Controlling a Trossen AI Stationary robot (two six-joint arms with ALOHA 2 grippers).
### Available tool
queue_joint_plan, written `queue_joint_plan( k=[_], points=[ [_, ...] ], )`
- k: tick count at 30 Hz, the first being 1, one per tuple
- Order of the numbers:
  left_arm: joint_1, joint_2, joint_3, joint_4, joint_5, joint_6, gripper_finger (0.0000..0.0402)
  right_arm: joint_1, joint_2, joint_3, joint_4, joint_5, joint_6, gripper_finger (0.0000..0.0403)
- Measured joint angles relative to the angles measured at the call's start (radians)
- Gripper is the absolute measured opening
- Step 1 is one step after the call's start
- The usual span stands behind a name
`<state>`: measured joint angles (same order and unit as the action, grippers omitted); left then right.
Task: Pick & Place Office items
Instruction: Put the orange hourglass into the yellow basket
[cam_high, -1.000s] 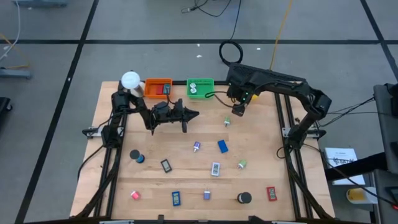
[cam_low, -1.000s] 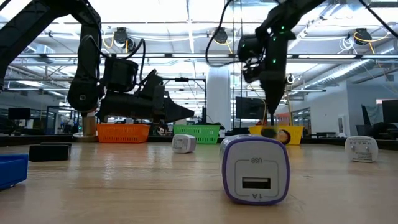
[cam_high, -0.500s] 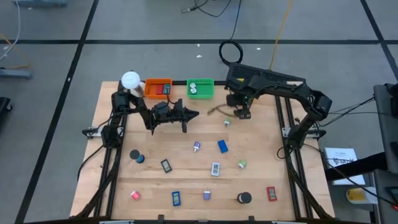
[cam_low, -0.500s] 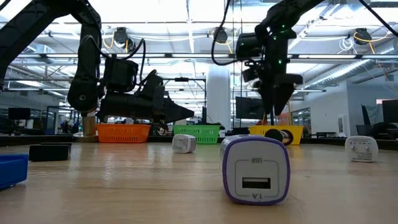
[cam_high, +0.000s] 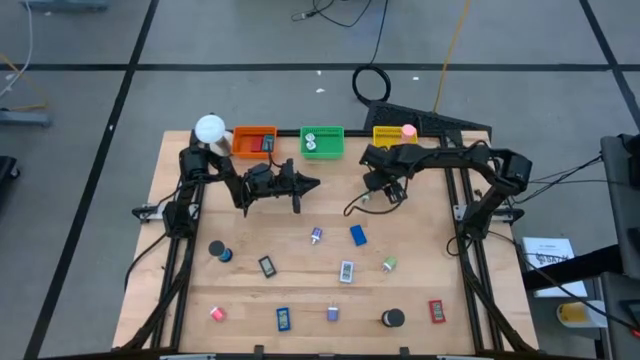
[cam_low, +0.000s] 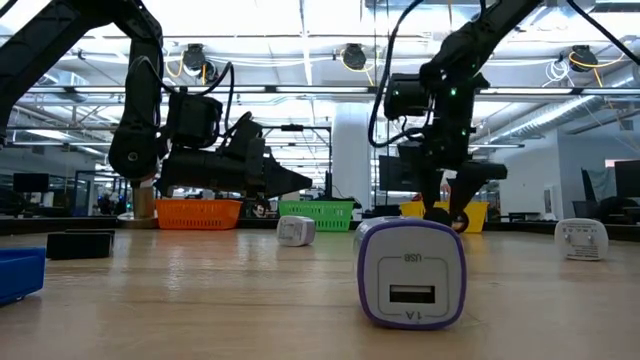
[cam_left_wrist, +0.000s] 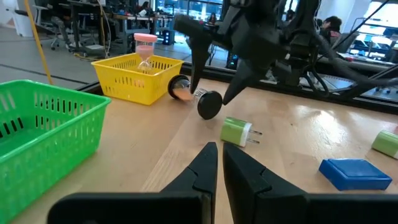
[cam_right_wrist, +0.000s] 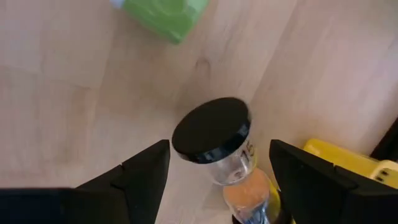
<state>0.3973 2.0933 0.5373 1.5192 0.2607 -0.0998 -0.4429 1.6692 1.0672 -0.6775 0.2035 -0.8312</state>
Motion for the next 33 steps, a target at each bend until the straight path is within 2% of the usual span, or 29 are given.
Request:
queue_joint_plan(
  k=[7,15,19,24,29,33],
  points=[
    [-0.001,0.000,0.000,0.000,0.000,0.000,0.0026,-0.001,0.083,0.002,-0.003,-0.021,0.030,0.0246],
    [-0.005,0.000,0.004,-0.010,0.000,0.013,0.0026,0.020,0.056,-0.002,-0.014,-0.020,0.086,0.0147],
    [-0.005,0.000,0.006,-0.015,0.000,0.016,0.0026,0.036,-0.003,-0.001,-0.006,0.043,0.072,0.0121],
    [-0.005,0.000,0.006,-0.021,0.000,0.017,0.0026,0.066,-0.088,-0.001,-0.086,0.161,0.042,0.0151],
    [-0.005,0.000,0.006,-0.027,0.000,0.019,0.0026,0.061,-0.111,-0.001,-0.231,0.161,0.040,0.0217],
    [-0.005,0.000,0.006,-0.027,0.000,0.019,0.0026,0.045,-0.101,-0.027,-0.174,0.160,-0.050,0.0256]
  ],
)
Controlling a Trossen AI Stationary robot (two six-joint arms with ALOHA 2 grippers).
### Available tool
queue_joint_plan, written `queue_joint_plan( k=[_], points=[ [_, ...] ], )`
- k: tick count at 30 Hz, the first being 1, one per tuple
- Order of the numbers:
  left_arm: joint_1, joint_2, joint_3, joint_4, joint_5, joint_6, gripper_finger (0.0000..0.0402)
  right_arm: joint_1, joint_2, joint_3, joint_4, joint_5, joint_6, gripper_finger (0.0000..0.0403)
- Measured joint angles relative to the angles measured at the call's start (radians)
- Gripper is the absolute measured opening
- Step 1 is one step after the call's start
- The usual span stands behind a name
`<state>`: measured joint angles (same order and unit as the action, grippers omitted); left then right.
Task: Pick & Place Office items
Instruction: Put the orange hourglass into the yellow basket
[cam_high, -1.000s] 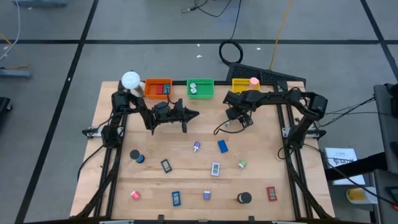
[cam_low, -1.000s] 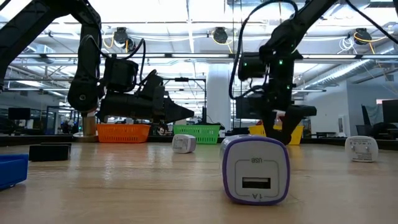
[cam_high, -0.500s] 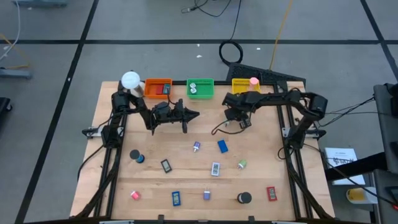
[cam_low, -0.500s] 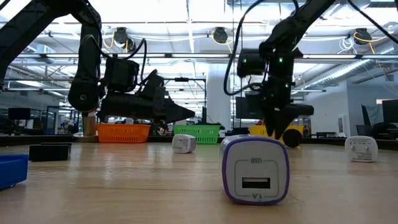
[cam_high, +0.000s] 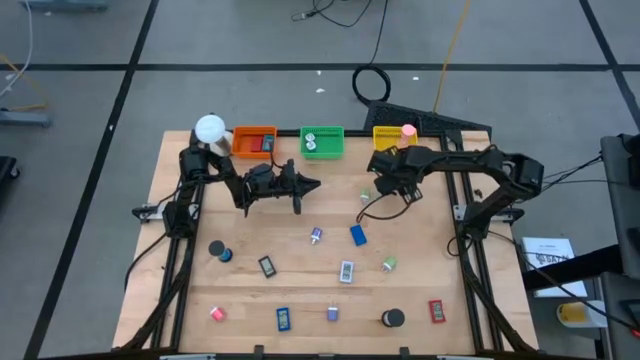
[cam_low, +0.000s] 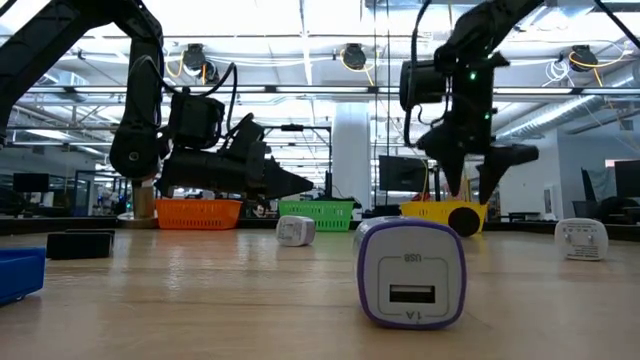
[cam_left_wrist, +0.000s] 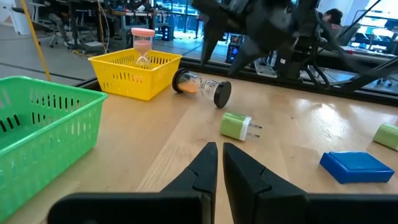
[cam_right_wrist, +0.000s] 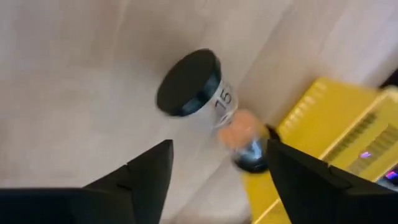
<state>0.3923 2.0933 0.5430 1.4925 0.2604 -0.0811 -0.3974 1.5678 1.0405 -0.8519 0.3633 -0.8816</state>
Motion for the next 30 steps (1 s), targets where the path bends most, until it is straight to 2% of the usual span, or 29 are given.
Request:
queue_joint_plan(
  k=[3,7,17,20,24,27,30],
  points=[
    [-0.001,0.000,0.000,0.000,0.000,0.000,0.0026,-0.008,0.006,-0.030,0.079,-0.028,-0.081,0.0265],
    [-0.002,0.000,0.000,0.000,0.000,0.000,0.0026,-0.009,0.063,-0.039,0.108,-0.054,-0.127,0.0257],
    [-0.002,0.000,0.000,-0.002,0.000,0.000,0.0026,0.000,0.142,-0.036,0.176,-0.102,-0.066,0.0188],
    [-0.002,0.000,0.000,-0.004,0.000,0.002,0.0026,0.001,0.142,-0.035,0.182,-0.125,-0.007,0.0161],
    [-0.002,0.000,0.001,-0.008,0.000,0.005,0.0026,0.011,0.107,-0.037,0.203,-0.157,0.128,0.0160],
    [-0.002,0.000,0.001,-0.008,0.000,0.006,0.0026,0.008,0.037,-0.041,0.258,-0.240,0.286,0.0160],
    [-0.002,0.000,0.001,-0.008,0.000,0.008,0.0026,-0.023,-0.072,-0.118,0.428,-0.348,0.442,0.0160]
  ],
)
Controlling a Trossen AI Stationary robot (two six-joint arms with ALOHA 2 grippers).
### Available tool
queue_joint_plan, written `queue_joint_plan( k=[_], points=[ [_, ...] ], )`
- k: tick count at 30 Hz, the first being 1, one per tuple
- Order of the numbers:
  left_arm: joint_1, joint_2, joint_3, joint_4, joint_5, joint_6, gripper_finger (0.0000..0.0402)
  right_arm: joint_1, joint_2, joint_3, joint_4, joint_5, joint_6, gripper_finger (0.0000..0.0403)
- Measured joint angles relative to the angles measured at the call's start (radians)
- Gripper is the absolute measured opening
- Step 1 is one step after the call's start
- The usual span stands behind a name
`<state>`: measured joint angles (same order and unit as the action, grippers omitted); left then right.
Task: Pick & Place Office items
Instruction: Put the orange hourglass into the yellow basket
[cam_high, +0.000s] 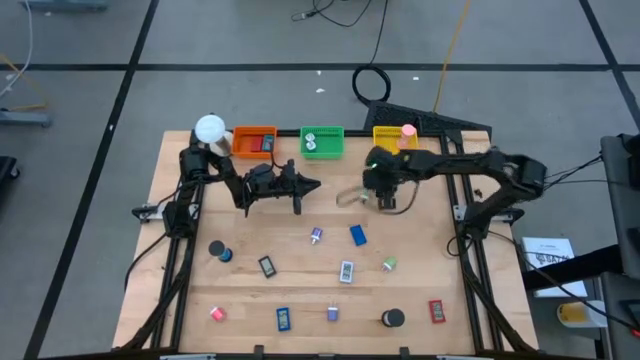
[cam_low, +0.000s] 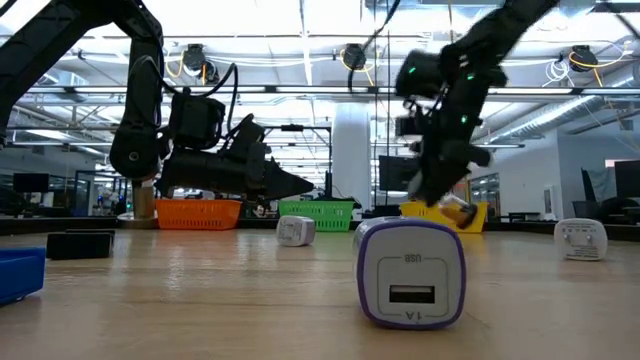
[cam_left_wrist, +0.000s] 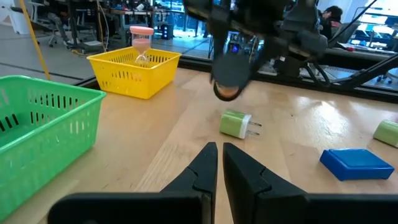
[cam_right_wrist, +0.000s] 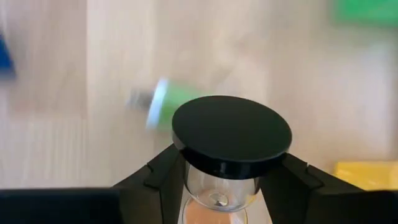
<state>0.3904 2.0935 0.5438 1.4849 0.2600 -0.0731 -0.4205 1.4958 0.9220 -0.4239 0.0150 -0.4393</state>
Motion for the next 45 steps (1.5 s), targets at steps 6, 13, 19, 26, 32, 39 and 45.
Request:
queue_joint_plan(
  k=[6,13,19,26,32,39,45],
  points=[
    [0.000,0.000,0.000,0.000,0.000,0.000,0.0026,-0.016,-0.164,-0.358,0.633,-0.030,0.207,0.0161],
    [-0.001,0.000,0.000,0.007,0.000,-0.002,0.0026,-0.011,-0.131,-0.653,1.291,0.094,0.310,0.0163],
    [-0.006,0.000,0.001,0.011,0.000,-0.006,0.0026,-0.018,-0.076,-0.704,1.404,0.093,0.348,0.0163],
    [-0.010,0.000,0.002,0.011,0.000,-0.003,0.0026,-0.018,-0.026,-0.702,1.446,0.093,0.349,0.0180],
    [-0.010,0.000,0.002,0.009,0.000,-0.002,0.0026,-0.013,-0.038,-0.702,1.446,0.143,0.371,0.0218],
    [-0.010,0.000,0.002,0.009,0.000,0.000,0.0026,0.001,-0.125,-0.702,1.407,0.142,0.400,0.0251],
    [-0.010,0.000,0.002,0.008,0.000,0.000,0.0026,0.018,-0.259,-0.702,1.281,0.146,0.436,0.0258]
  ],
)
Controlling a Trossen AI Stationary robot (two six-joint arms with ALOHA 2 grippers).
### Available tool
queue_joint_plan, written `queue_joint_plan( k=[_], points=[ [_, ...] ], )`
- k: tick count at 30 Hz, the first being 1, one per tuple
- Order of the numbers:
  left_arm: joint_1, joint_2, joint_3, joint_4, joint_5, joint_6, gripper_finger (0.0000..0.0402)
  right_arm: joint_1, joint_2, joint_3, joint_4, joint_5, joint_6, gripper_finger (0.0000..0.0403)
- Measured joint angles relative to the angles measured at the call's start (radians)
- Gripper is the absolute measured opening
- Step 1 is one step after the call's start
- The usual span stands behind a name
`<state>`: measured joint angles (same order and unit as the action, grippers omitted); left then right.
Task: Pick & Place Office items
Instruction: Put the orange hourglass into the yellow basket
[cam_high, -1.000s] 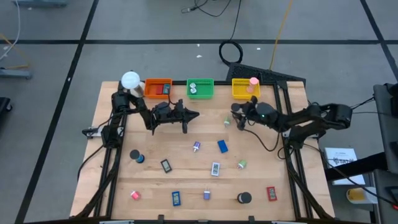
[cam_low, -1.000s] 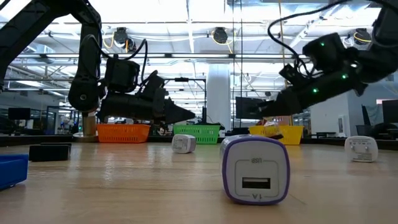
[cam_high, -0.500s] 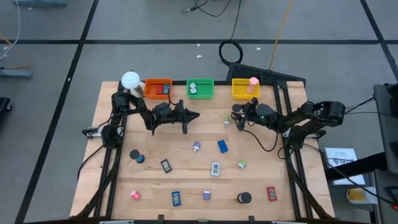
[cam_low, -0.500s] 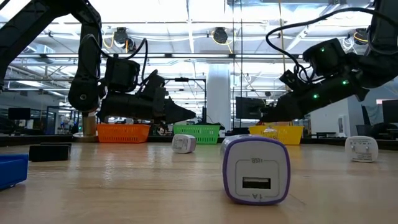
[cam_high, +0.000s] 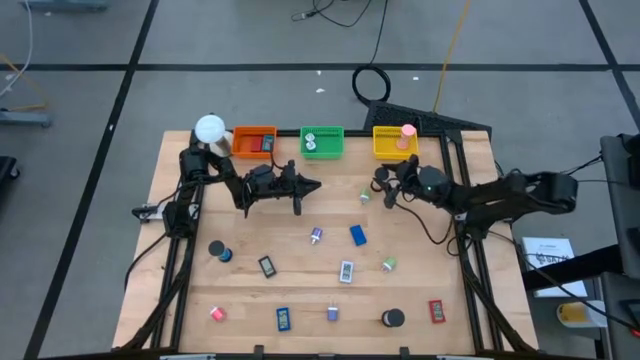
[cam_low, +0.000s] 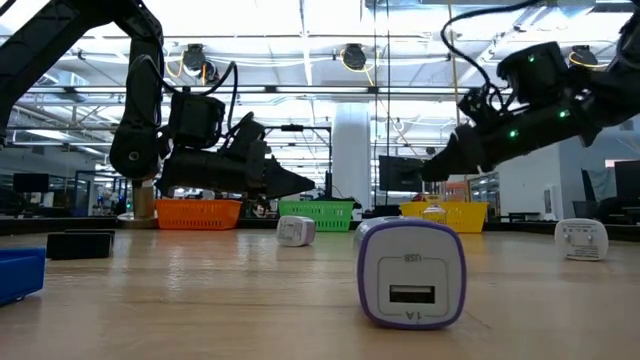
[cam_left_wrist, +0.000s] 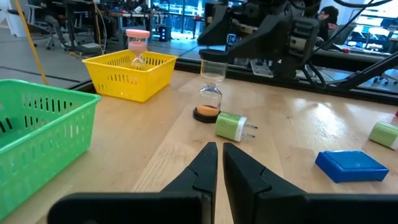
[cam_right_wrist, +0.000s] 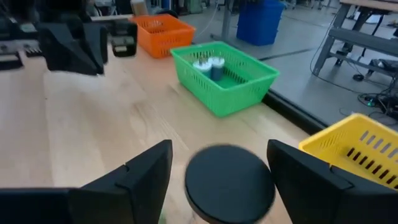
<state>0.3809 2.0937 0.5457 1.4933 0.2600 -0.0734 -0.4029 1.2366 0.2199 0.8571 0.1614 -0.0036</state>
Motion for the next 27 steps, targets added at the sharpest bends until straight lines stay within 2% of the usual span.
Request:
queue_joint_plan(
  k=[8,12,16,19,20,22,27],
  points=[
    [0.000,0.000,0.000,0.000,0.000,0.000,0.0026,0.012,-0.169,0.005,-0.054,0.026,-0.006,0.0247],
    [0.000,0.000,0.000,0.000,0.000,0.000,0.0026,0.012,-0.235,0.077,-0.191,0.026,-0.023,0.0207],
    [0.000,0.000,0.000,0.000,0.000,0.000,0.0026,0.012,-0.251,0.240,-0.500,0.021,-0.039,0.0117],
    [0.000,0.000,0.000,0.000,0.000,0.000,0.0026,0.012,-0.217,0.408,-0.777,0.019,-0.017,0.0032],
    [0.000,0.000,0.000,0.000,0.000,0.000,0.0026,0.012,-0.199,0.467,-0.876,0.018,0.007,0.0017],
    [0.000,0.000,0.000,0.000,0.000,-0.001,0.0026,0.004,-0.144,0.590,-1.082,0.007,0.080,0.0016],
    [0.000,0.000,0.000,0.000,0.000,-0.003,0.0026,-0.034,0.048,0.892,-1.586,-0.059,0.224,0.0076]
  ],
)
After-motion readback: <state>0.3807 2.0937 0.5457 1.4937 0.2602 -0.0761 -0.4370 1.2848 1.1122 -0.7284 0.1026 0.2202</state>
